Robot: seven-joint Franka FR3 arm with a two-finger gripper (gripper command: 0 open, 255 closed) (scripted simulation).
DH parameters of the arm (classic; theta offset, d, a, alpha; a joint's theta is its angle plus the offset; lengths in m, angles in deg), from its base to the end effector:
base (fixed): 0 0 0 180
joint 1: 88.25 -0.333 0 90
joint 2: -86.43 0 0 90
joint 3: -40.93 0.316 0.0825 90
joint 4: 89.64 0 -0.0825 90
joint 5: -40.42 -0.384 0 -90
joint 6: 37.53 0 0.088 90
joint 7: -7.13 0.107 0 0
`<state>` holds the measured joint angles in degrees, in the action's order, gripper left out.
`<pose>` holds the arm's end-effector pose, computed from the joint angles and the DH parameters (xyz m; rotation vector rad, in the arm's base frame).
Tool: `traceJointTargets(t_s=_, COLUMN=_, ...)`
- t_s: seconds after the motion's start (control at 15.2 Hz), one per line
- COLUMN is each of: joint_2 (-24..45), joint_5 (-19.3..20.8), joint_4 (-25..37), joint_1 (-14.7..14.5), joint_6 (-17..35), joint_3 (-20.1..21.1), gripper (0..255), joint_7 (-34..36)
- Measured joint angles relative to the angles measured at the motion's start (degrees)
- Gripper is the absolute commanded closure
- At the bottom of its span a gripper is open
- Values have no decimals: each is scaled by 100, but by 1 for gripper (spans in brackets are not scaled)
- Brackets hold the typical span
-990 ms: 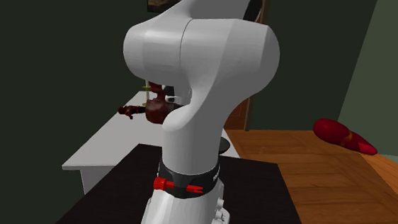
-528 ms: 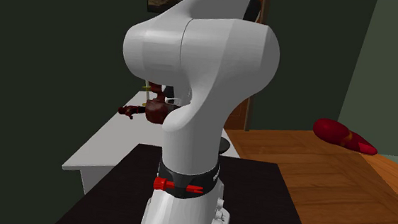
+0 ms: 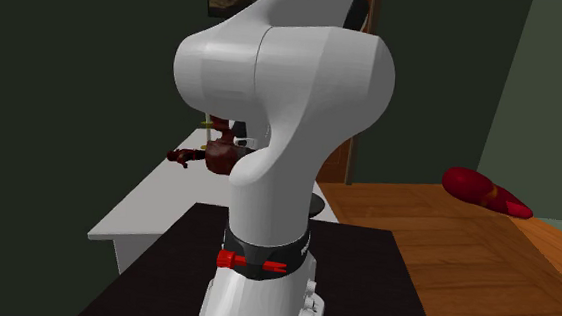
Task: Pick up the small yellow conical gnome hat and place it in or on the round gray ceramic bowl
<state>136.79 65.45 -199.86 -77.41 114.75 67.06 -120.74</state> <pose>0.5706 0.1740 0.0687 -0.5891 -2.9845 -0.1905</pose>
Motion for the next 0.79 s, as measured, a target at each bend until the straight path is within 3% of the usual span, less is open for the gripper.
traceJointTargets(t_s=0.79, joint_2=-526, joint_5=-203, joint_4=-268, joint_1=255, joint_6=-304, joint_3=324, gripper=255, joint_7=-90)
